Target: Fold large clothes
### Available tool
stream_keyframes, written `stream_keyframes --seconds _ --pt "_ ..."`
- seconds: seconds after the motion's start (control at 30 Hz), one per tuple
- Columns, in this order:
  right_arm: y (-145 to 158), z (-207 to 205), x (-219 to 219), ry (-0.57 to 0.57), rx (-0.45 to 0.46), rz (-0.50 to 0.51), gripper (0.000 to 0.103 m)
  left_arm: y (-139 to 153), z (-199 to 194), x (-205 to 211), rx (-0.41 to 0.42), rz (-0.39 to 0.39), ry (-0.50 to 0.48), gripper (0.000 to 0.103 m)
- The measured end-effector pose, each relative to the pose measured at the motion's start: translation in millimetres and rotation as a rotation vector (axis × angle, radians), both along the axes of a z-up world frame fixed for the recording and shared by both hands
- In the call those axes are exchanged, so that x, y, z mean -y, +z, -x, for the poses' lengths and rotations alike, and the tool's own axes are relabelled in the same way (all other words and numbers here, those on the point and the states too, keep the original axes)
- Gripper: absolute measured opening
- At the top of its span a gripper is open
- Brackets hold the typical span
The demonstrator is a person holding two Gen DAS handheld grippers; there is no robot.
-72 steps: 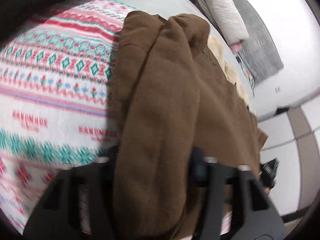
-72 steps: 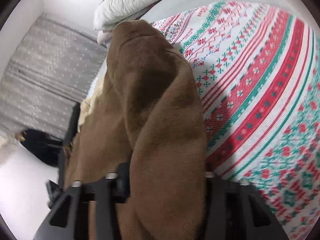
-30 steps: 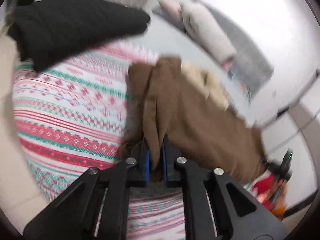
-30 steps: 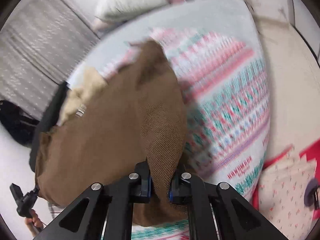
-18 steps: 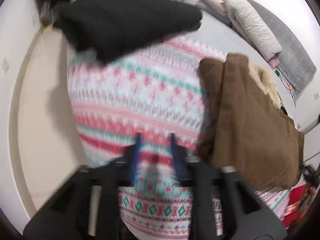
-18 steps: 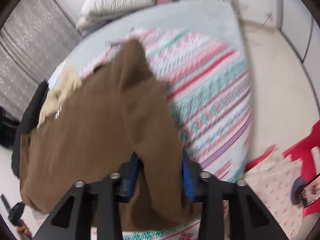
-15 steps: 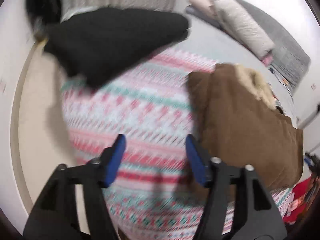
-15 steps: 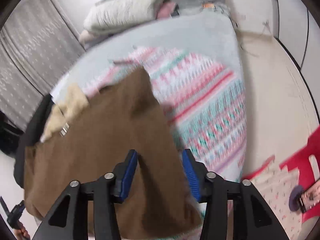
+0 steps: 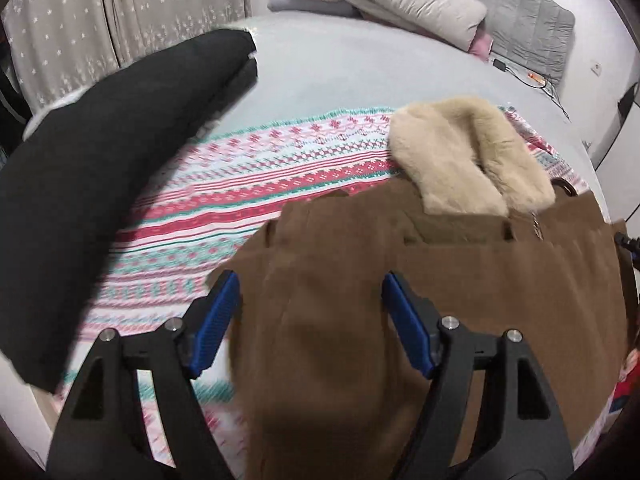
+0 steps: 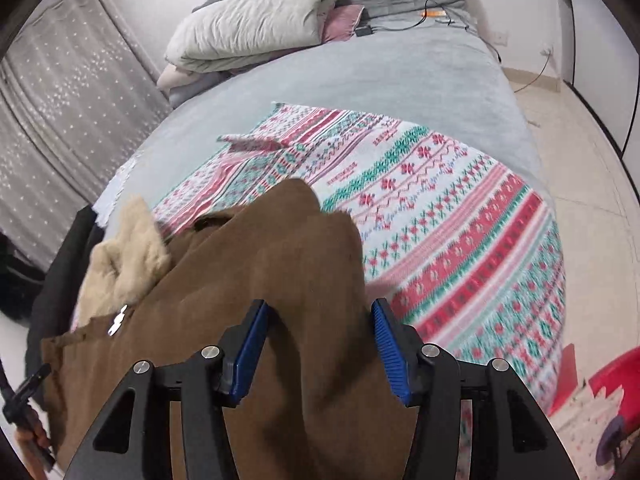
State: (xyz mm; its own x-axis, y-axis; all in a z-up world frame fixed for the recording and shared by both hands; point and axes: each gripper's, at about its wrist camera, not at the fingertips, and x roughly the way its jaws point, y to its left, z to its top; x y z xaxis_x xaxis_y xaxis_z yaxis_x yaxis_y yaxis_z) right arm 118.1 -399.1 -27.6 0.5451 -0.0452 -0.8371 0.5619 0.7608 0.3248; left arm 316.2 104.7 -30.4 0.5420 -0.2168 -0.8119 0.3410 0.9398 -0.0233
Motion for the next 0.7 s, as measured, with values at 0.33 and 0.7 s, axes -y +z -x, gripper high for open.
stream_keyframes --seconds 0.33,0.7 --pt "38 -10 -19 -0.002 0.167 0.202 0.011 66 41 -11 0.268 0.243 0.096 0.013" --pt "142 -89 -56 -0.029 0.363 0.509 0.011 109 -10 -14 0.478 0.224 0.242 0.013"
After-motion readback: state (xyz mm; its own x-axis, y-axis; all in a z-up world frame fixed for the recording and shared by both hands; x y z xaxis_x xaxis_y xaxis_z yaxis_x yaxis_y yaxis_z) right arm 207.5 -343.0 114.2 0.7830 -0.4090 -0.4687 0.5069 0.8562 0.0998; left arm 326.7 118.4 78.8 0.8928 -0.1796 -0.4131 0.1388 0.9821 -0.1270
